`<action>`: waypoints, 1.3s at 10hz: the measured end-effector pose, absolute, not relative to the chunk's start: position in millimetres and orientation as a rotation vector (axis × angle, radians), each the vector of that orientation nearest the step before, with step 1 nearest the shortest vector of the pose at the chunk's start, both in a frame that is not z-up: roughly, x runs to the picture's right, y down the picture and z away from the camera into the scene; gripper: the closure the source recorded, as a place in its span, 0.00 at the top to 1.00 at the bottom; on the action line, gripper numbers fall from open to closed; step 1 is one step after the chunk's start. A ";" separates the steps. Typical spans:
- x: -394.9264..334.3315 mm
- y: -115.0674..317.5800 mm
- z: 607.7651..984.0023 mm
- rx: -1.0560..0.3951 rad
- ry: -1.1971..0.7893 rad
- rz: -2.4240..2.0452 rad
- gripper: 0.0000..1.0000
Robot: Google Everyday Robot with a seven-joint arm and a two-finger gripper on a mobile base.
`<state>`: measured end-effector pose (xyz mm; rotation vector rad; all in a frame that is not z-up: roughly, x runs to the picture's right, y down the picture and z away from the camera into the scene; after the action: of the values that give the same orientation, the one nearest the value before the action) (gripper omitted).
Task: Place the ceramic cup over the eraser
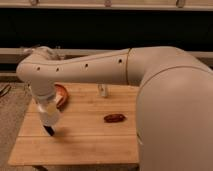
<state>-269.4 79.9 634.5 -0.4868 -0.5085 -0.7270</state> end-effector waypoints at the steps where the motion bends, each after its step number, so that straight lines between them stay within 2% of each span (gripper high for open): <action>1: -272.3 80.8 635.3 -0.489 -0.514 -0.736 0.00; 12: -302.3 108.8 669.0 -0.536 -0.542 -0.816 0.00; 13: -306.6 111.9 671.5 -0.538 -0.545 -0.825 0.02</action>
<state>-306.6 111.9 671.5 -0.5381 -0.5450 -0.8251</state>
